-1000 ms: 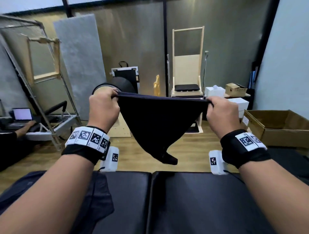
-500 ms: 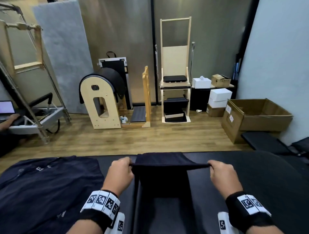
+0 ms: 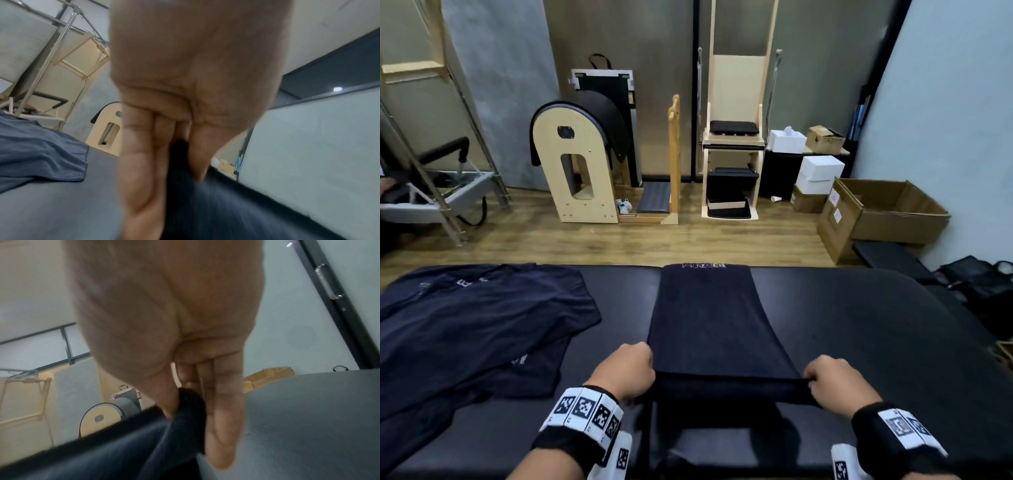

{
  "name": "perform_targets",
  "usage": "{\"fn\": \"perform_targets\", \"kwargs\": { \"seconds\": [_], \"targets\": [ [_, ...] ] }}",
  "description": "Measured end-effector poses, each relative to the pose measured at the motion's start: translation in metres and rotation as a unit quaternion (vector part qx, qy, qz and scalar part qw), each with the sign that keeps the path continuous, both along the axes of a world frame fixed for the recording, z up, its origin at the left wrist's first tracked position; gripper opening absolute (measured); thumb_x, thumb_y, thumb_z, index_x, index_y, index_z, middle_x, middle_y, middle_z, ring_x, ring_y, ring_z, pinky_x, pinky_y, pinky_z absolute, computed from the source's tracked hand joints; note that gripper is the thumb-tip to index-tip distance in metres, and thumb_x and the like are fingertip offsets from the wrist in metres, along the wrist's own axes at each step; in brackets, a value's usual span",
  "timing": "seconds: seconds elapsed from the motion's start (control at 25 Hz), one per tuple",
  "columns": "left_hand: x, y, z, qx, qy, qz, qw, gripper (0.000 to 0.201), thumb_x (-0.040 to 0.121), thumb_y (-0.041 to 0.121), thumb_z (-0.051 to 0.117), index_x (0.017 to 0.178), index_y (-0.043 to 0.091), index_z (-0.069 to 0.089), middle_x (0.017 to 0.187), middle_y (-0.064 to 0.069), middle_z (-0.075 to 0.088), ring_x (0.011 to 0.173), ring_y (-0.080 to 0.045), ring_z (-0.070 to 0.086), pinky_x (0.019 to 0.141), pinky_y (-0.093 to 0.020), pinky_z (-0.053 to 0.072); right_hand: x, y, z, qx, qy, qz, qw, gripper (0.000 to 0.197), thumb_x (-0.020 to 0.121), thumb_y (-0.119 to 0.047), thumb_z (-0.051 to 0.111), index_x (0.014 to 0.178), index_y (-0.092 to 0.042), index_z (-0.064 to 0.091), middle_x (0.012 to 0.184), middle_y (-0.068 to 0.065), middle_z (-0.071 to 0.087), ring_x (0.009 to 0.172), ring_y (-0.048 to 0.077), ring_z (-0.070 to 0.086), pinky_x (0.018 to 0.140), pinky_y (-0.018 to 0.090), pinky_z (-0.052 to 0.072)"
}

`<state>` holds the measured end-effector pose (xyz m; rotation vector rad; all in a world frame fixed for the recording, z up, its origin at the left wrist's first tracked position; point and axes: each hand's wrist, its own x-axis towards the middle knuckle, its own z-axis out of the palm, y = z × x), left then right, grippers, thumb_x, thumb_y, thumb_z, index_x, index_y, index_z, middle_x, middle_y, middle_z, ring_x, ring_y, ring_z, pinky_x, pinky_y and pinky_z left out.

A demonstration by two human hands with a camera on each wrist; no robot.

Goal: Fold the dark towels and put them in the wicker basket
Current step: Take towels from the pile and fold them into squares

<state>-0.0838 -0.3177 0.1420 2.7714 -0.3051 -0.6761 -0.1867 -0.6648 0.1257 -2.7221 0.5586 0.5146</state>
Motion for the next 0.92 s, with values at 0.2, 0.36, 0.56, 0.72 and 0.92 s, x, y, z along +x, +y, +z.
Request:
{"fn": "perform_targets", "kwargs": {
  "seconds": [0.2,0.36,0.56,0.72,0.92],
  "targets": [
    [-0.01,-0.005,0.02,0.033,0.074,-0.043,0.996,0.007,0.082,0.009,0.056,0.082,0.016,0.058,0.092,-0.005,0.063,0.075,-0.024,0.063,0.067,-0.029,0.05,-0.014,0.005,0.018,-0.019,0.067,0.003,0.998,0.032,0.07,-0.015,0.037,0.084,-0.021,0.065,0.072,0.001,0.068,0.056,0.019,0.067,0.061,0.028,0.057],
    [0.019,-0.009,0.015,-0.049,0.034,0.001,0.998,0.011,0.08,0.006,0.047,0.076,0.012,0.055,0.081,-0.013,0.068,0.05,-0.028,0.069,0.053,-0.038,0.061,0.01,-0.011,0.013,-0.019,0.025,0.002,1.0,0.017,0.079,-0.016,0.045,0.08,-0.018,0.062,0.074,0.002,0.066,0.061,0.021,0.067,0.063,0.03,0.056],
    [0.083,-0.018,-0.014,-0.027,-0.022,0.007,0.999,0.009,0.073,0.02,0.048,0.065,0.018,0.052,0.068,-0.007,0.067,0.062,-0.028,0.068,0.063,-0.039,0.061,0.08,-0.042,-0.019,0.001,-0.064,0.002,0.998,0.012,0.085,-0.022,0.056,0.074,-0.023,0.061,0.086,0.004,0.068,0.082,0.027,0.067,0.077,0.038,0.057],
    [0.132,-0.04,-0.036,-0.006,-0.069,0.038,0.997,0.017,0.079,0.024,0.053,0.062,0.024,0.047,0.08,-0.007,0.065,0.081,-0.033,0.065,0.072,-0.037,0.056,0.139,-0.059,-0.043,0.008,-0.103,0.005,0.995,0.015,0.086,-0.014,0.055,0.084,-0.021,0.068,0.089,0.007,0.068,0.088,0.032,0.066,0.079,0.039,0.056],
    [0.19,-0.066,-0.043,0.012,-0.077,0.058,0.995,0.009,0.083,0.021,0.055,0.076,0.023,0.059,0.087,-0.01,0.065,0.09,-0.036,0.062,0.078,-0.041,0.056,0.207,-0.079,-0.062,0.032,-0.09,0.023,0.995,0.018,0.085,-0.013,0.054,0.078,-0.026,0.064,0.088,0.006,0.068,0.087,0.032,0.065,0.076,0.038,0.055]
  ]
}}
